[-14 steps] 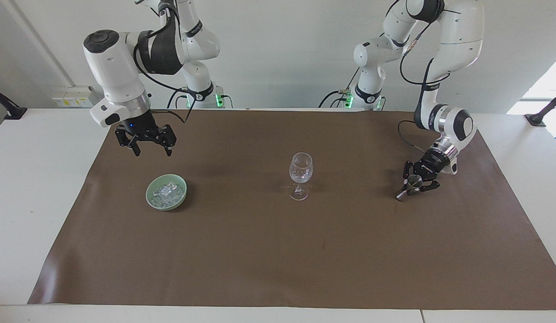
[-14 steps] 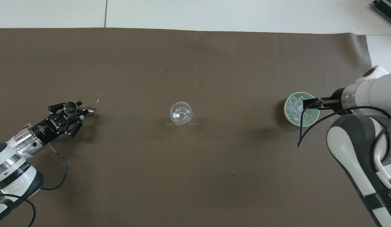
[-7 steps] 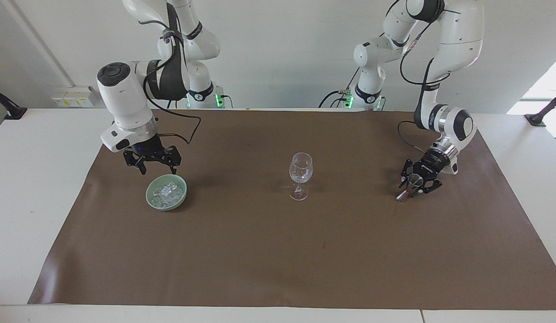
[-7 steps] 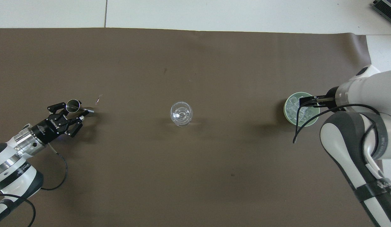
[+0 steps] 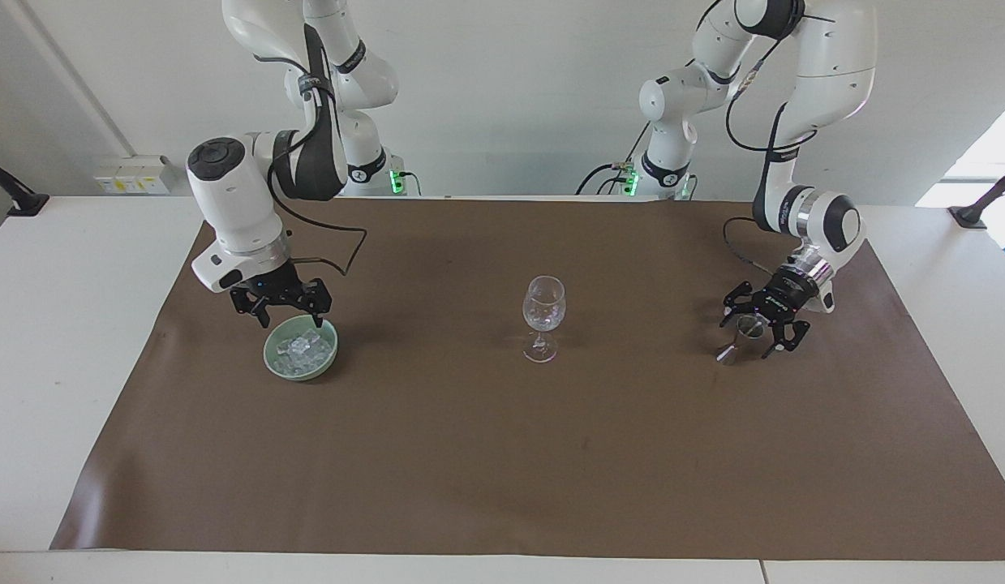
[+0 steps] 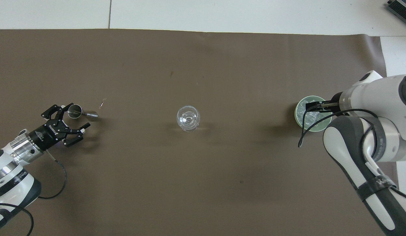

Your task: Pour wine and add ice with both arms

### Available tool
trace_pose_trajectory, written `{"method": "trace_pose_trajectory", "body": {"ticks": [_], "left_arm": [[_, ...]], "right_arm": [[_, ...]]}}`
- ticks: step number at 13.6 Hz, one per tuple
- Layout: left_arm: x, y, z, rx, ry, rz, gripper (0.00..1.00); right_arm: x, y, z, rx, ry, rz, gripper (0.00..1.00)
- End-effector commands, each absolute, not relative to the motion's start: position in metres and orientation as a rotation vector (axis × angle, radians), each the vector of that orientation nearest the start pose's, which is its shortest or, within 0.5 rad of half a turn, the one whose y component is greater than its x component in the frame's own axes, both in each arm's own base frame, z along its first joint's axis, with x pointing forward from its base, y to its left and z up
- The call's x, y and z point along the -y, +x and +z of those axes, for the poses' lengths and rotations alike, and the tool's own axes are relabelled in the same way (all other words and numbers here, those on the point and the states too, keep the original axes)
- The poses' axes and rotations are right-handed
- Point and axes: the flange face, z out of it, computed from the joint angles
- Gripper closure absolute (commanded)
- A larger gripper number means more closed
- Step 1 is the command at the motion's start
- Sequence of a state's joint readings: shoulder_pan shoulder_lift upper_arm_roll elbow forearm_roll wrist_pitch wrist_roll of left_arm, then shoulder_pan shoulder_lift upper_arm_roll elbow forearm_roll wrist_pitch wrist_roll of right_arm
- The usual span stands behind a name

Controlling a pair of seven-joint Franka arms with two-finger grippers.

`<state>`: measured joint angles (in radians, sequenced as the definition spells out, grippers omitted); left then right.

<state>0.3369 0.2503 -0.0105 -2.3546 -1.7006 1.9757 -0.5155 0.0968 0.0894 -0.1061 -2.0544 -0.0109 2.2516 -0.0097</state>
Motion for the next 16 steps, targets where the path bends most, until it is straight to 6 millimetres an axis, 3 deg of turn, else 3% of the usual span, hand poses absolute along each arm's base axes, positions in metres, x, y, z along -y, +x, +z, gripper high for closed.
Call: {"method": "trace_pose_trajectory", "body": {"ticks": [1,4,7,16], "left_arm": [[-0.103,0.48,0.236,-1.703,0.957,-0.597,0.0],[-0.107,0.48,0.239,-1.713,1.025,-0.59,0.0],[-0.116,0.485,0.252,-1.708,1.216,-0.55,0.0],[-0.143,0.536,0.324,-1.555,1.873,-0.348,0.0]], "right_arm": [[0.011,0.579,0.397,0.046,-3.152,-0.201,0.0],[0.012,0.58,0.397,0.044,-3.152,-0.213,0.0],[0.012,0.58,0.397,0.039,-3.152,-0.211,0.0],[0.012,0.58,0.396,0.044,-3.152,-0.215,0.0]]}}
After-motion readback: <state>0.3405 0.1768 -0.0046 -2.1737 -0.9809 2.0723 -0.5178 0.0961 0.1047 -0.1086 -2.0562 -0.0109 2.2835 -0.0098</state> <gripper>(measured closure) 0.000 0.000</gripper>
